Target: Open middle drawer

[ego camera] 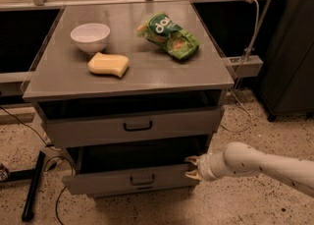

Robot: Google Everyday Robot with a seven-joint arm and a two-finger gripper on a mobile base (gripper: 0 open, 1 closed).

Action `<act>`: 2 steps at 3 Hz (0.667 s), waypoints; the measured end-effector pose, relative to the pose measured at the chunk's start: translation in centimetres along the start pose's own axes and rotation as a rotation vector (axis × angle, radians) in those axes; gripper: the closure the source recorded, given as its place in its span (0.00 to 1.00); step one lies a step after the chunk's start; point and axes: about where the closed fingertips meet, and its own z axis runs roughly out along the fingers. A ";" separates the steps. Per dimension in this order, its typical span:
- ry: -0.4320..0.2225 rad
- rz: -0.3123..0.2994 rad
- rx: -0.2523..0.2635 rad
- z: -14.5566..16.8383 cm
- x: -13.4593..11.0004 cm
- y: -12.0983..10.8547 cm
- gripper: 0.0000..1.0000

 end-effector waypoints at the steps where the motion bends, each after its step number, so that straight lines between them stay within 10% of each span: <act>1: 0.000 0.000 0.000 -0.6 -0.3 -0.2 0.99; 2: 0.000 0.000 0.000 -0.8 -0.4 -0.2 1.00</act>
Offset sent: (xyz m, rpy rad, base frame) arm -0.2546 -0.0430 -0.0065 0.1084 0.0303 -0.0865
